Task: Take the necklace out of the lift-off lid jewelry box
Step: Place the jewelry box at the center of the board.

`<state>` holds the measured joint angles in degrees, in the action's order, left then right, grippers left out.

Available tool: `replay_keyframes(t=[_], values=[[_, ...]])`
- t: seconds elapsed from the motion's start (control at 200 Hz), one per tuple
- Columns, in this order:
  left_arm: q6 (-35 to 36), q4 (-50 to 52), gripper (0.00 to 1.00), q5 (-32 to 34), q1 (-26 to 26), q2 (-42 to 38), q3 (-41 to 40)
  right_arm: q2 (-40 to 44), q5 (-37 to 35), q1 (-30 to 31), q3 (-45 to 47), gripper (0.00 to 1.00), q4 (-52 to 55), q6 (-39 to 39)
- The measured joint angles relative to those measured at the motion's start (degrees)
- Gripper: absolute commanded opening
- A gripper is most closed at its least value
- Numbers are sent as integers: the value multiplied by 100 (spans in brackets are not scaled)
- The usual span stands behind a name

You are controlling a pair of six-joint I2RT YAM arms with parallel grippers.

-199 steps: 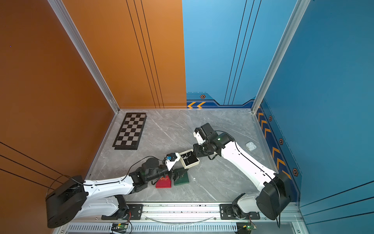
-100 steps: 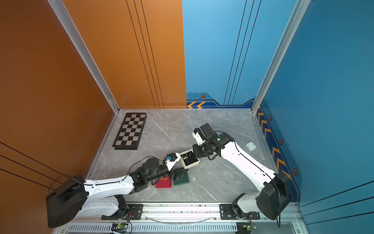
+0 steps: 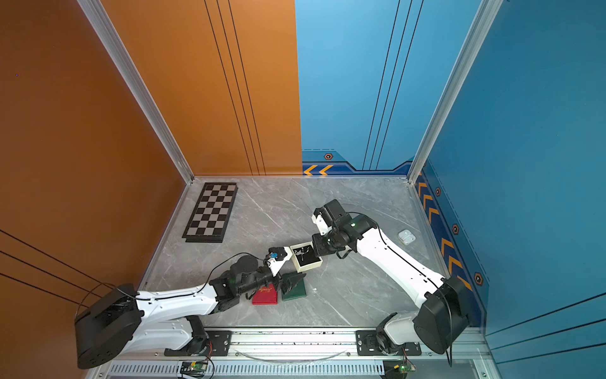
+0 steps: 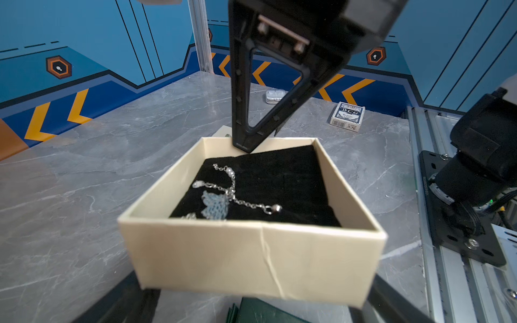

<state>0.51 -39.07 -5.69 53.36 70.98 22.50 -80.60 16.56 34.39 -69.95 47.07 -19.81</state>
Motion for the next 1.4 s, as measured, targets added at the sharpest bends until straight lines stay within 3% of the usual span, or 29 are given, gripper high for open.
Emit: replay_keyframes(t=[0.335,0.701,1.021,1.401], values=[[-306,66,98,452,22,-177,-186,-850,-645,-428,-116,0,-599,-44],[-1014,1471,98,2076,22,-1274,22,-1915,-2120,-446,-146,0,-1397,-101],[-1241,2140,98,2481,22,-1384,138,-2463,-2288,-518,-155,0,-1840,-61],[-1244,2227,98,2524,26,-1333,142,-2485,-2288,-553,-160,21,-1923,22]])
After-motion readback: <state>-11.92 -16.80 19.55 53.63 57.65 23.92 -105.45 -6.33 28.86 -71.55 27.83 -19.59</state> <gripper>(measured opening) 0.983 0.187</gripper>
